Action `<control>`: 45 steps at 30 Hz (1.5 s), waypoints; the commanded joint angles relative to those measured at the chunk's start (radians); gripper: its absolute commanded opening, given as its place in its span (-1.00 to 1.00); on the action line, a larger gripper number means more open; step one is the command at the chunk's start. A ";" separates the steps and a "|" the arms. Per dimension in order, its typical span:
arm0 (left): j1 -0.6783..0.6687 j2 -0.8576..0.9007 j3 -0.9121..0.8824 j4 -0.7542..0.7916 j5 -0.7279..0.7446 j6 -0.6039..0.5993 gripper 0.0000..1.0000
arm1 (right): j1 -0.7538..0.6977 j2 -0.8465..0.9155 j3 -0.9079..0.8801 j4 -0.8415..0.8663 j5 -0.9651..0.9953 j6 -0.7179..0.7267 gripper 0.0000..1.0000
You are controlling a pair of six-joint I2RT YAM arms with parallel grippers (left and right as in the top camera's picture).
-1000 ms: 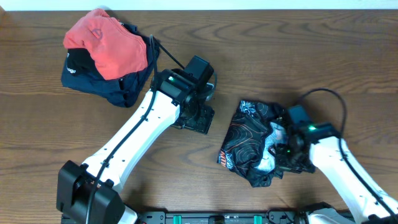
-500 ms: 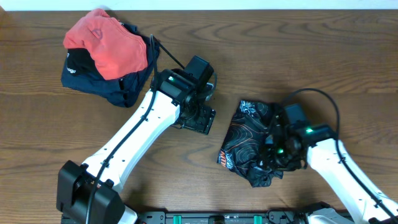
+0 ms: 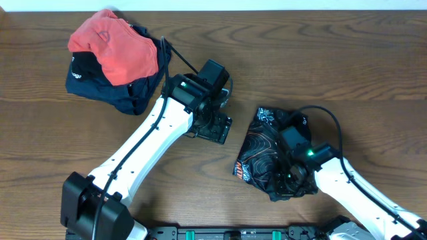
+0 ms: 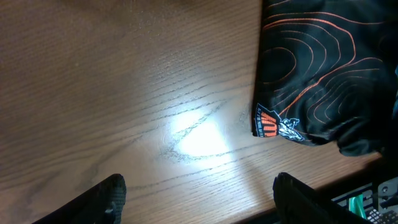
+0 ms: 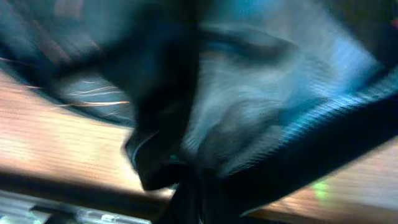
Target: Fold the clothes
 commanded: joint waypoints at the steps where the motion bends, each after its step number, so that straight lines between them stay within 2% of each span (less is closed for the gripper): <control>1: 0.005 -0.007 0.013 -0.003 -0.013 0.017 0.55 | -0.002 -0.009 -0.008 -0.006 0.129 0.157 -0.97; 6: 0.005 -0.007 0.013 -0.003 -0.013 0.017 0.56 | -0.097 -0.010 -0.007 -0.066 0.243 0.330 -0.98; 12: 0.005 -0.007 0.013 -0.003 -0.013 0.017 0.57 | -0.203 -0.010 -0.007 -0.112 0.238 0.336 -0.94; 14: 0.005 -0.007 0.013 -0.006 -0.013 0.017 0.57 | -0.229 -0.010 -0.007 -0.113 0.217 0.335 -0.57; 16: 0.005 -0.007 0.013 -0.006 -0.013 0.017 0.58 | -0.245 -0.011 -0.007 -0.090 0.199 0.291 -0.32; 19: 0.005 -0.007 0.013 -0.007 -0.013 0.017 0.58 | -0.248 -0.040 -0.005 -0.020 0.119 0.126 -0.21; 23: 0.005 -0.007 0.011 -0.006 -0.013 0.017 0.67 | -0.255 -0.133 0.011 -0.009 0.114 0.108 -0.16; 25: 0.005 -0.007 0.006 -0.005 -0.013 0.017 0.67 | -0.268 -0.192 0.014 0.021 0.114 0.107 -0.07; 29: 0.005 -0.007 -0.005 0.001 -0.013 0.016 0.68 | -0.298 -0.261 0.014 0.143 0.109 0.122 -0.05; 32: 0.005 -0.007 -0.011 0.001 -0.012 0.016 0.67 | -0.319 -0.246 0.012 0.232 0.116 0.201 -0.03; 36: 0.005 -0.007 -0.015 0.001 -0.012 0.016 0.67 | -0.342 -0.153 0.012 0.348 0.114 0.258 0.01; 41: 0.005 -0.007 -0.016 -0.006 -0.012 0.016 0.68 | -0.354 0.015 0.012 0.482 0.076 0.257 0.00; 45: 0.005 -0.007 -0.016 -0.006 -0.012 0.016 0.68 | -0.367 0.116 0.012 0.603 0.017 0.257 -0.09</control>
